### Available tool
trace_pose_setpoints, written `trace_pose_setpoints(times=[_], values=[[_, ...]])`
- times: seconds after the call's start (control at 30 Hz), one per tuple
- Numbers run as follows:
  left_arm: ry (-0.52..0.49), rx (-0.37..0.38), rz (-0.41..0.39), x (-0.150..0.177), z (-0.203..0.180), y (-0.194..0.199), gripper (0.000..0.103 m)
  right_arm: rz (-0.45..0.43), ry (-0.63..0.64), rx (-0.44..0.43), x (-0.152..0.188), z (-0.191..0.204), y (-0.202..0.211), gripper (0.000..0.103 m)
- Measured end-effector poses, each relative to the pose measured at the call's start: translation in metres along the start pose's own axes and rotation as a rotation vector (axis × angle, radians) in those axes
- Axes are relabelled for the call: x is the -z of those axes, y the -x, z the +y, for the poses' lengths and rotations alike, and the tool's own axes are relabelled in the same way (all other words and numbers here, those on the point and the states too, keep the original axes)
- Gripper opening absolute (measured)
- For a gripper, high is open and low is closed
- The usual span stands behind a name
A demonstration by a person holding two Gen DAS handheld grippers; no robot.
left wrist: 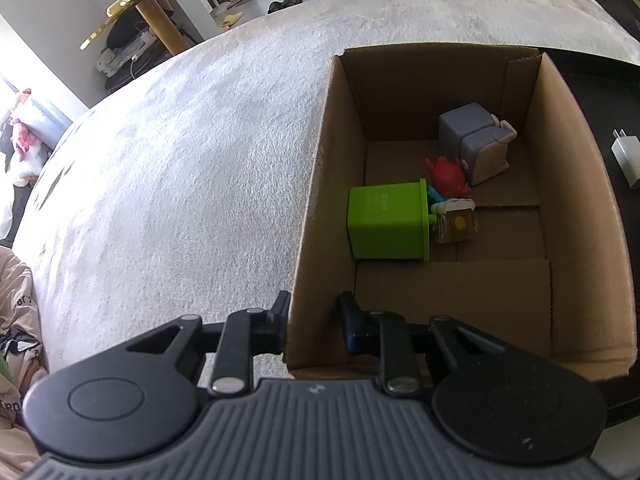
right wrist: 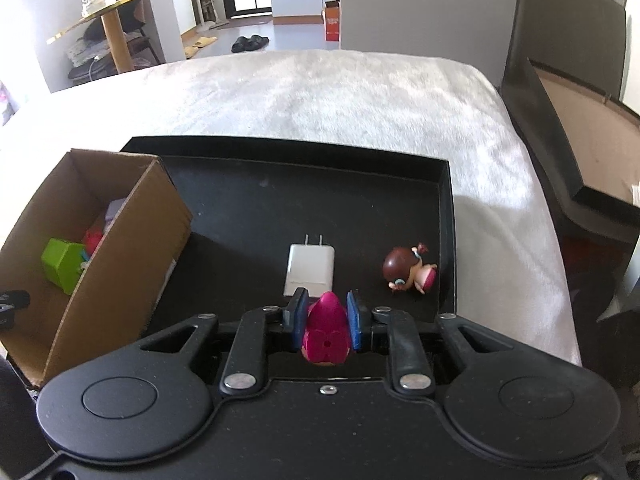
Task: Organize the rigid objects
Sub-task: 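Lift the pink figure with the right tool and carry it over the box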
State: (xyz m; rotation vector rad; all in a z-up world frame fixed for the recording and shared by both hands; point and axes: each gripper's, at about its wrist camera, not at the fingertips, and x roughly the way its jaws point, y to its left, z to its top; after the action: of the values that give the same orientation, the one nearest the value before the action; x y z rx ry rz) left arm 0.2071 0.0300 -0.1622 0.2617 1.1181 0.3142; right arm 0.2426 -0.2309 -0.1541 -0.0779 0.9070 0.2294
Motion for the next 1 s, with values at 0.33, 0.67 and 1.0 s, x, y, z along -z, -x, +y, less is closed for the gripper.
trace_pose_setpoints(times=[0.33, 0.67, 1.0], values=[[0.034, 0.034, -0.010, 0.001, 0.008, 0.002, 0.022, -0.031, 0.038, -0.004, -0.014, 0.020, 0.013, 0.021], [0.086, 0.091, -0.023, 0.002, 0.019, 0.001, 0.020, -0.057, 0.083, -0.016, -0.031, 0.045, 0.019, 0.021], [0.145, 0.157, -0.018, 0.002, 0.031, -0.005, 0.017, -0.066, 0.129, -0.024, -0.045, 0.072, 0.023, 0.021]])
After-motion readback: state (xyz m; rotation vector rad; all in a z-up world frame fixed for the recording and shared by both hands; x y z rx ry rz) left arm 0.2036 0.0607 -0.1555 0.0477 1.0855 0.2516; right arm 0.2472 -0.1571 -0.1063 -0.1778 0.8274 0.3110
